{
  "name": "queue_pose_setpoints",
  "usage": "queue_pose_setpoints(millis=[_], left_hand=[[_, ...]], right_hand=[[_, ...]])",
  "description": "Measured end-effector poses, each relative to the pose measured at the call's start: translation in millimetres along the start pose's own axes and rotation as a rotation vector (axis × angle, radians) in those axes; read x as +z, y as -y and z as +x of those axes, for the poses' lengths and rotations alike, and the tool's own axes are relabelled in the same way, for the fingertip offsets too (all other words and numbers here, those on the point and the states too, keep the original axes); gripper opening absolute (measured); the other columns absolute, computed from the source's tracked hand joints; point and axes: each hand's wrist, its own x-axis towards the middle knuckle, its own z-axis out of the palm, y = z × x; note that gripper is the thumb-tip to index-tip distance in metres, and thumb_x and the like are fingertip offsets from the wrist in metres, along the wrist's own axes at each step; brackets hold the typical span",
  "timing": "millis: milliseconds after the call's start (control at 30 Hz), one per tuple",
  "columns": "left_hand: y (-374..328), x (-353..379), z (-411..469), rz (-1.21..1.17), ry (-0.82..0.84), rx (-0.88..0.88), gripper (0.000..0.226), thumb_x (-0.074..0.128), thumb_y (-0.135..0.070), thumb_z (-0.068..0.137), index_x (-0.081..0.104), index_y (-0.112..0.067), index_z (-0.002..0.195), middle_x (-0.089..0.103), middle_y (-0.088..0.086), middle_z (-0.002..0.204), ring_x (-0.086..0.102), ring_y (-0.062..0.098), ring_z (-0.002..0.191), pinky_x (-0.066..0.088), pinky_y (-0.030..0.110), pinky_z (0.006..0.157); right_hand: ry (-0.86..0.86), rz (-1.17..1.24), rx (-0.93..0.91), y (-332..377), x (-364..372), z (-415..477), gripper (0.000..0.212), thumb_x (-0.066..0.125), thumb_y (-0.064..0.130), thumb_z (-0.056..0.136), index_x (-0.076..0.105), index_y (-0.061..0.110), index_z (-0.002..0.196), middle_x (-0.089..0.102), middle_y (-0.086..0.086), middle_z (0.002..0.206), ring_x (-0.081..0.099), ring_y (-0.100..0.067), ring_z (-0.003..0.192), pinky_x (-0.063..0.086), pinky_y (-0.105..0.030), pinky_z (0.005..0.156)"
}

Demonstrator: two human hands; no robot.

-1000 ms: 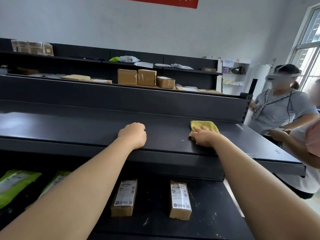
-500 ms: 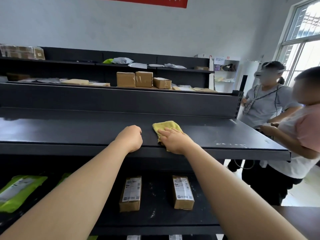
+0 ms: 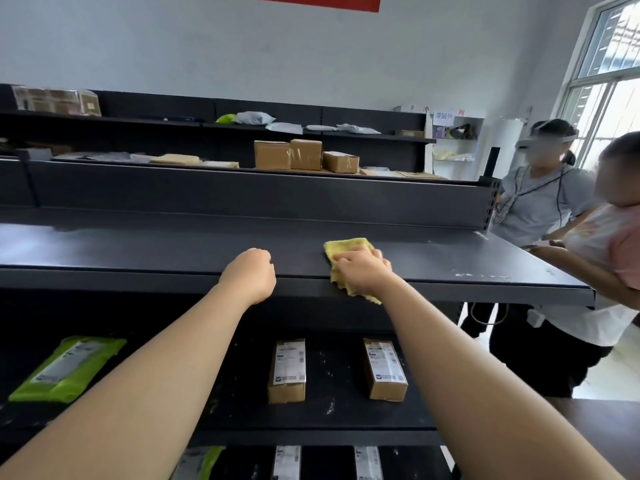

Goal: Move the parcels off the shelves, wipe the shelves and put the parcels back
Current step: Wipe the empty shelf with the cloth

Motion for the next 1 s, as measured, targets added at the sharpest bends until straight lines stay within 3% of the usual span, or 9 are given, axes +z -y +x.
queue_pose_setpoints(millis=[133,300,600,1000], left_hand=[[4,-2,-7,-0.004,-0.016,-0.004,0.021,0.04,-0.01,0.096,0.06,-0.011,0.102,0.059,0.006,0.105,0.058,0.024,0.088,0.043,0.031,0.066],[-3,3,-13,0.031,-0.043,0.014,0.025,0.042,-0.005,0.093,0.061,-0.012,0.108,0.059,0.004,0.11,0.058,0.024,0.09,0.045,0.031,0.067],[-65,17,-12,0.101,-0.025,0.105,0.037,0.041,-0.009,0.095,0.055,-0.023,0.126,0.057,0.002,0.124,0.053,0.025,0.109,0.045,0.039,0.089],[-189,58,-6,0.032,-0.008,0.181,0.026,0.037,-0.018,0.099,0.061,-0.019,0.108,0.058,0.001,0.115,0.053,0.024,0.103,0.044,0.035,0.083]], right_hand=[[-0.003,0.008,-0.155,41,21,-5,0.041,0.025,0.038,0.1,0.055,0.039,0.128,0.031,0.002,0.15,0.018,-0.028,0.137,0.014,-0.046,0.112],[-0.104,-0.064,-0.242,25,31,-16,0.042,0.021,0.047,0.101,0.041,0.047,0.139,0.027,0.006,0.155,0.017,-0.026,0.141,0.013,-0.044,0.112],[-0.227,-0.093,-0.189,-53,12,-22,0.044,0.02,0.047,0.099,0.039,0.049,0.139,0.037,0.012,0.151,0.03,-0.016,0.14,0.018,-0.038,0.113],[-0.193,-0.128,-0.078,-186,-49,-24,0.043,0.022,0.041,0.101,0.043,0.044,0.139,0.037,0.014,0.15,0.032,-0.012,0.139,0.023,-0.035,0.111]])
